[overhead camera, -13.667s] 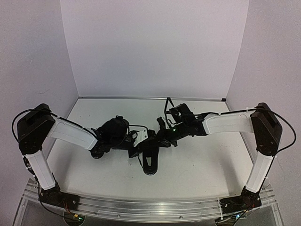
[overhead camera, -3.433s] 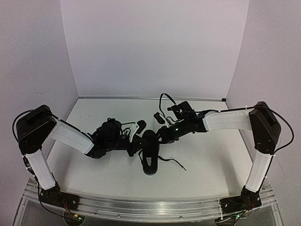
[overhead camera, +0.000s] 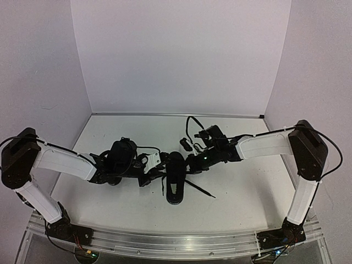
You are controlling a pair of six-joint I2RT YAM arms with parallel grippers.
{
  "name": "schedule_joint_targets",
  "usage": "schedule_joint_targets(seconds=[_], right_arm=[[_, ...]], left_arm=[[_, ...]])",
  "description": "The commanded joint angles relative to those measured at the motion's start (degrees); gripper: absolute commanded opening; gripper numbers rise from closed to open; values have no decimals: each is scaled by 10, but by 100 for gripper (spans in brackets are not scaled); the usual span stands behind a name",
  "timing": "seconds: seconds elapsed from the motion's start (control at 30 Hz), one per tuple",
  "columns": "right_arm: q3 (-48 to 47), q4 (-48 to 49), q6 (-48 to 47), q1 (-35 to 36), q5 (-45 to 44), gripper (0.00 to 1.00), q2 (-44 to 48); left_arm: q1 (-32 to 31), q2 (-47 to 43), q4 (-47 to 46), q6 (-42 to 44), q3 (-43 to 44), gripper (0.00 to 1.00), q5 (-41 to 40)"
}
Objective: Tie the shoes
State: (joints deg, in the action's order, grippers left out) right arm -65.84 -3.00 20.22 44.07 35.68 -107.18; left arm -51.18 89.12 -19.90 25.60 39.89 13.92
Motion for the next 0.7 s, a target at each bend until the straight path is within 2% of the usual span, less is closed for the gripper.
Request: schedule_joint_targets(seconds=[0.0,0.23,0.37,0.67], right_arm=[[-7,18,4,3,11,0,21],[-11,20,7,2,14,0,19],[-11,21,9,2,16,0,18],[-12,24,11,2,20,0,16]], left_arm=[[-10,3,11,83,34,23,7],[-18,37,57,136,79,25,-8],[-18,50,61,146,93,27,-7],[-20,82,79,166,129,26,-2]])
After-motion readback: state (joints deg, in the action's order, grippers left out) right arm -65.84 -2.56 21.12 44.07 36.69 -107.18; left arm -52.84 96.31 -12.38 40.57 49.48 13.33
